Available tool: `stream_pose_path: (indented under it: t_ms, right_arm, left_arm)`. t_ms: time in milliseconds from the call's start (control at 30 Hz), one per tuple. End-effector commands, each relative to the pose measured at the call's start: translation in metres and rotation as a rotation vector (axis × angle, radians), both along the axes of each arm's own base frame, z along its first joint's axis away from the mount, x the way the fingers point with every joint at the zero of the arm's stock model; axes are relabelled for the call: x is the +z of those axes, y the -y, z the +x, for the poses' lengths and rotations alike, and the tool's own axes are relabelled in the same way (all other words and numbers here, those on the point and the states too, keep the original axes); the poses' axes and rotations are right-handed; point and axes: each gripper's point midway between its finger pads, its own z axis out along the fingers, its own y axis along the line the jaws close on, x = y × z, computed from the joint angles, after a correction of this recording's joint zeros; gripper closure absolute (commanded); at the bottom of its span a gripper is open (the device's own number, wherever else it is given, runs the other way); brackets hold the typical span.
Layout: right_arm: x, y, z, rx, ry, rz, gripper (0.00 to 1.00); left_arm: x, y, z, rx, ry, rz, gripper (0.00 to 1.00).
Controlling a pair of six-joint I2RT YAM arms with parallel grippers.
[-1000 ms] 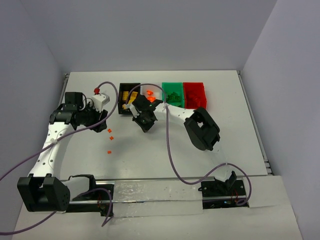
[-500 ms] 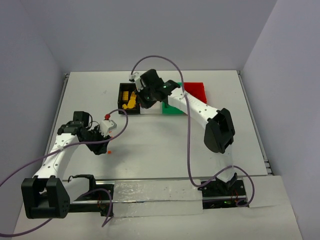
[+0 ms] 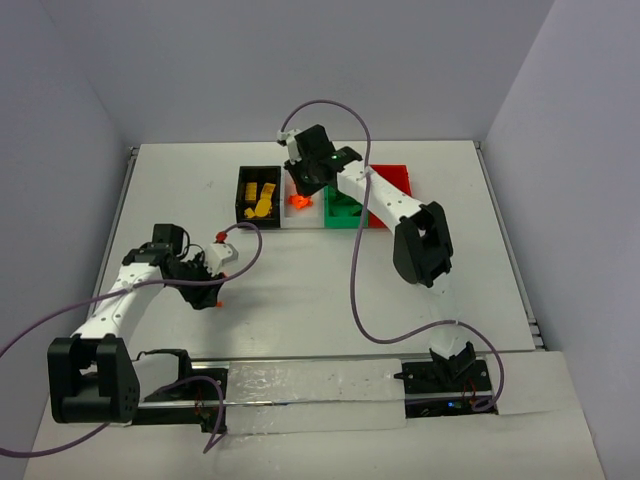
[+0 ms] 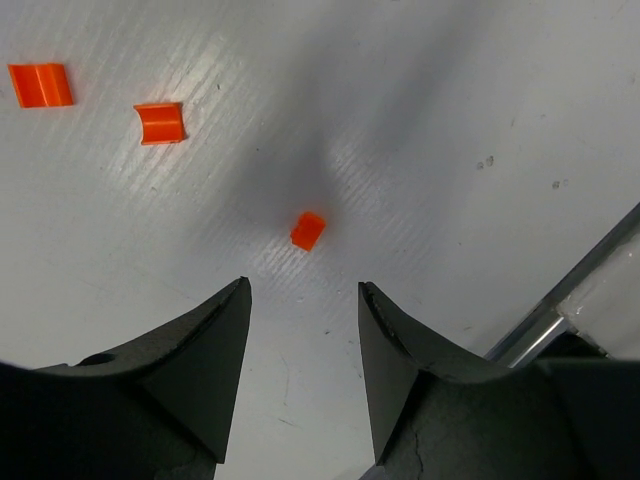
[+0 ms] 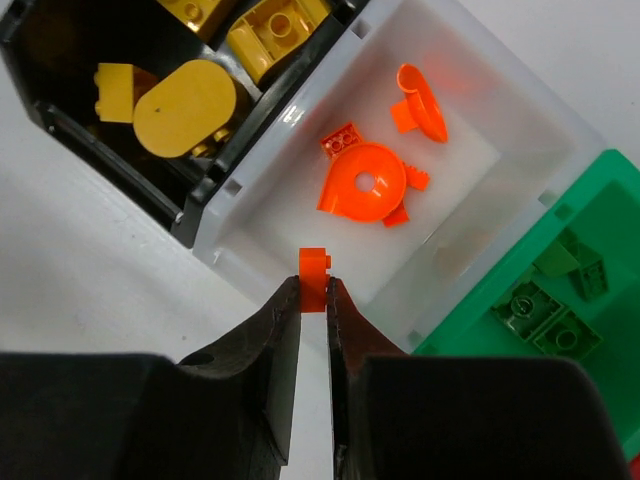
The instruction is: Sort the legos into containers by color
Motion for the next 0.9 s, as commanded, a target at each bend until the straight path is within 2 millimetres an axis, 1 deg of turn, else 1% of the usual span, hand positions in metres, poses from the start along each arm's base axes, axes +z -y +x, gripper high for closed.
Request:
stream_pose_path:
  t_ms: [0, 67, 133, 200, 233, 367, 467, 533, 633, 700, 733, 867]
  right_arm:
    - [0.014, -0.006, 0.024, -0.026, 0.065, 0.028, 0.74]
    - [0.007, -0.003, 0.029, -0.036, 0.058, 0.021, 0.62]
    - [0.003, 0.000, 0.033, -0.045, 0.056, 0.017, 0.48]
    - [0.001, 0.001, 0.035, -0.048, 0.053, 0.020, 0.39]
    - [0.002, 0.001, 0.034, -0.047, 0.052, 0.020, 0.37]
    - [0.009, -0.001, 0.029, -0.037, 0.044, 0.041, 0.36]
    - [0.028, 0.000, 0.018, -0.027, 0.040, 0.082, 0.36]
    - [0.035, -0.002, 0.011, -0.011, 0.035, 0.099, 0.36]
    - [0.057, 0.001, -0.001, 0.003, 0.048, 0.126, 0.35]
    - [0.060, 0.004, -0.006, 0.009, 0.047, 0.126, 0.35]
    - [0.068, 0.005, -0.009, 0.011, 0.057, 0.132, 0.35]
    - [0.080, 0.010, -0.020, 0.023, 0.062, 0.146, 0.34]
  left_arm:
    - [-0.002, 0.005, 0.010, -0.069, 0.071, -0.005, 0.44]
    - [-0.005, 0.004, 0.010, -0.072, 0.071, 0.008, 0.44]
    - [-0.008, 0.004, 0.008, -0.074, 0.059, 0.012, 0.43]
    - [-0.011, 0.006, 0.007, -0.085, 0.053, 0.010, 0.43]
    - [-0.012, 0.007, 0.006, -0.092, 0.050, 0.010, 0.43]
    - [-0.019, 0.008, 0.005, -0.120, 0.050, 0.038, 0.44]
    - [-0.022, 0.012, 0.003, -0.149, 0.054, 0.058, 0.46]
    - [-0.024, 0.012, 0.004, -0.153, 0.059, 0.068, 0.46]
    - [-0.027, 0.015, 0.003, -0.167, 0.053, 0.075, 0.47]
    - [-0.028, 0.015, 0.004, -0.163, 0.053, 0.077, 0.47]
    - [-0.029, 0.016, 0.007, -0.162, 0.063, 0.080, 0.48]
    - [-0.033, 0.014, 0.014, -0.164, 0.087, 0.107, 0.49]
